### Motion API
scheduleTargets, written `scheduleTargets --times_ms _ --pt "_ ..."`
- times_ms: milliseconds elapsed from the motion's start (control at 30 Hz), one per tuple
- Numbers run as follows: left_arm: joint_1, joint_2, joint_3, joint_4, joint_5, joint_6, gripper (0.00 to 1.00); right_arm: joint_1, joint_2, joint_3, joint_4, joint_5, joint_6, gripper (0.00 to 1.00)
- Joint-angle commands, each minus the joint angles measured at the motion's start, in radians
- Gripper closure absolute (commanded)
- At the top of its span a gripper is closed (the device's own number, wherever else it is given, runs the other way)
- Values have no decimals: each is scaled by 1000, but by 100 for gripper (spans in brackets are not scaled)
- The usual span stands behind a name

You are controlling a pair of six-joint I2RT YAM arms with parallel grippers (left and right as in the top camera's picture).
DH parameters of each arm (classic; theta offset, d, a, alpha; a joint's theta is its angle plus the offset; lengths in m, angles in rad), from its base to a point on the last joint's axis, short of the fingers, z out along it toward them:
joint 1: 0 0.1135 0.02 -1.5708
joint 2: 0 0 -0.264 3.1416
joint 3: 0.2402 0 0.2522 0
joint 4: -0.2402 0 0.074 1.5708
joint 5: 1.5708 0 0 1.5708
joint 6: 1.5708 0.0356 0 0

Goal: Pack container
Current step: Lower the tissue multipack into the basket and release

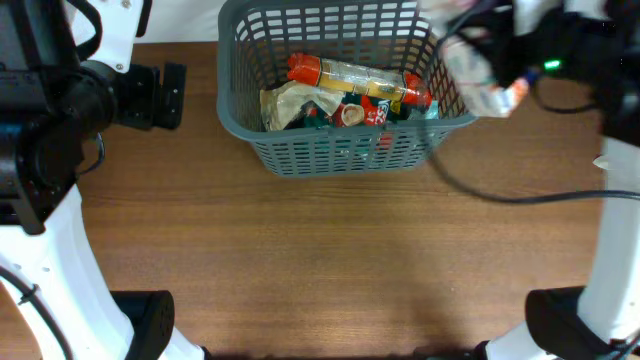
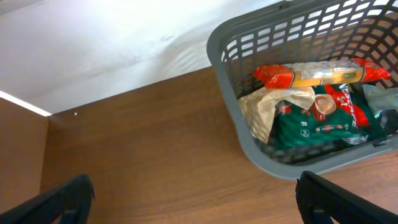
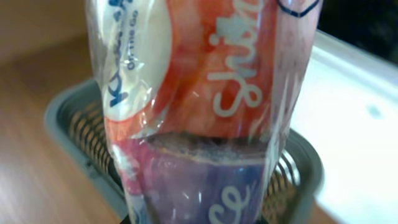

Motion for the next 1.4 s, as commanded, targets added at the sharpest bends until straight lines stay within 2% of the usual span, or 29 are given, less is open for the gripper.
scheduleTargets --times_ms 0,133,200,300,433,600,633,667,733,800,900,933,967,1033,1133,1233,1333,1367 --pt "6 -9 0 0 -3 -10 1 137 68 6 4 79 -336 96" --pt "6 -9 0 0 -3 -9 1 237 190 6 6 178 -652 96" --pt "6 -9 0 0 -3 -9 1 250 278 6 26 196 -735 96" --pt "6 -9 0 0 -3 -9 1 249 388 6 80 195 -729 96" --pt "6 -9 0 0 -3 -10 1 248 566 6 105 250 -650 96" --pt "6 -9 0 0 -3 -9 1 248 652 5 98 234 -566 95" --pt "6 -9 0 0 -3 -10 1 248 656 5 97 235 -564 91" --pt "6 -9 0 0 -3 -9 1 250 656 6 96 235 -564 78" --pt "6 -9 0 0 -3 -10 1 249 644 8 98 237 -550 62" --pt "6 -9 0 0 -3 -10 1 248 620 13 105 239 -515 50" --pt "6 -9 0 0 -3 -9 1 243 575 50 107 263 -462 41" --pt "6 -9 0 0 -3 -9 1 243 552 82 106 293 -417 40" --pt "6 -9 0 0 -3 -9 1 243 518 138 106 346 -345 33" --pt "6 -9 0 0 -3 -9 1 243 470 217 105 416 -256 29" --pt "6 -9 0 0 -3 -9 1 243 375 351 102 530 -182 17" --pt "6 -9 0 0 -3 -10 1 232 286 426 95 630 -179 16" --pt "6 -9 0 0 -3 -9 1 175 221 432 95 649 -140 16" --pt "6 -9 0 0 -3 -10 1 147 207 432 95 656 -121 20"
